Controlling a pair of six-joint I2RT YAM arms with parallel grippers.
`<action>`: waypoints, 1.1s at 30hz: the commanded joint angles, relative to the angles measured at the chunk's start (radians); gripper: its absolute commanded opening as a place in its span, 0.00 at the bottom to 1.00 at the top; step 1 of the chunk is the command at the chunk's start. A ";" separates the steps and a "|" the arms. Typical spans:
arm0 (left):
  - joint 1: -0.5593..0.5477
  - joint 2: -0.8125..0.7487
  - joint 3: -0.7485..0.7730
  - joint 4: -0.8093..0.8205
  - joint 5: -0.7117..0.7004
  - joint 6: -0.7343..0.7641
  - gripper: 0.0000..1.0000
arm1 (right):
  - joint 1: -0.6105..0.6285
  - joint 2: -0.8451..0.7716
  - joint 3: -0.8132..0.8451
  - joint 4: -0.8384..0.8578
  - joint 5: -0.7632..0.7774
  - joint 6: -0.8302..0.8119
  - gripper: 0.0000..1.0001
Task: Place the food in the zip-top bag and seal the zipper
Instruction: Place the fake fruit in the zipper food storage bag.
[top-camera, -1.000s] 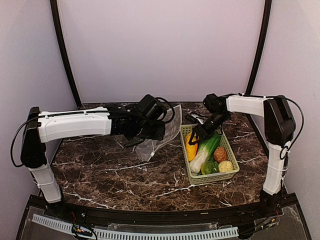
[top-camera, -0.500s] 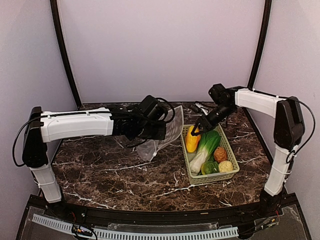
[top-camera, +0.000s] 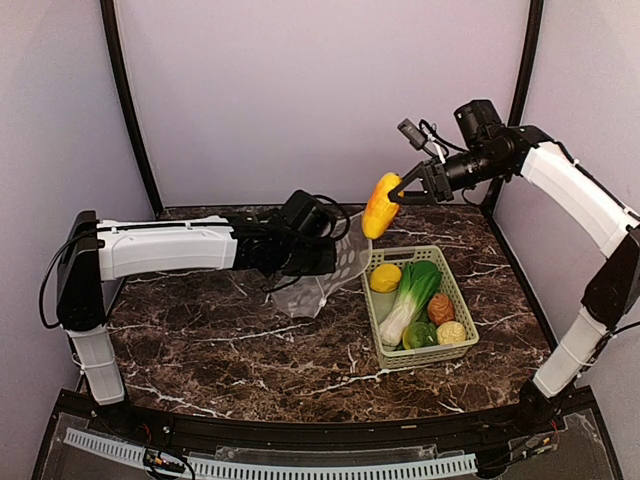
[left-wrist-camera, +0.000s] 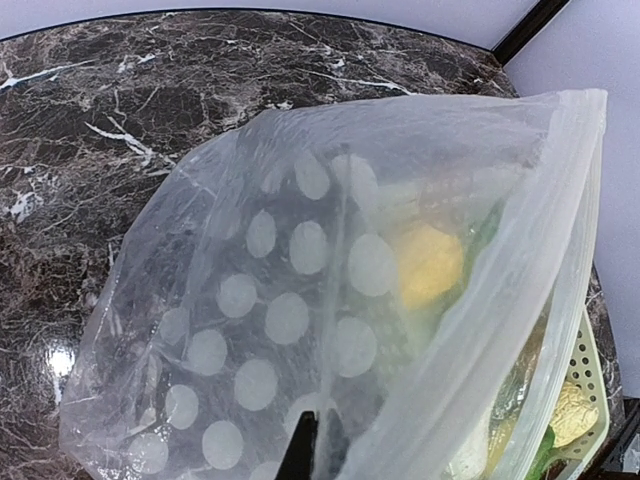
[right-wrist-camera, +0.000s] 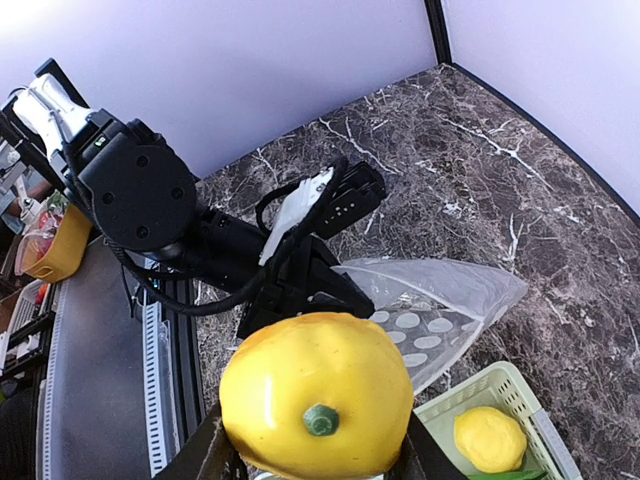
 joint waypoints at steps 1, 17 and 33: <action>0.003 -0.007 0.028 0.041 0.032 -0.021 0.01 | 0.045 0.027 -0.005 0.090 0.073 0.053 0.33; 0.003 -0.089 0.005 0.115 0.032 -0.074 0.01 | 0.167 0.111 -0.038 0.204 0.409 0.089 0.33; 0.004 -0.114 -0.040 0.129 -0.006 -0.071 0.01 | 0.189 0.205 0.065 0.130 0.355 0.138 0.67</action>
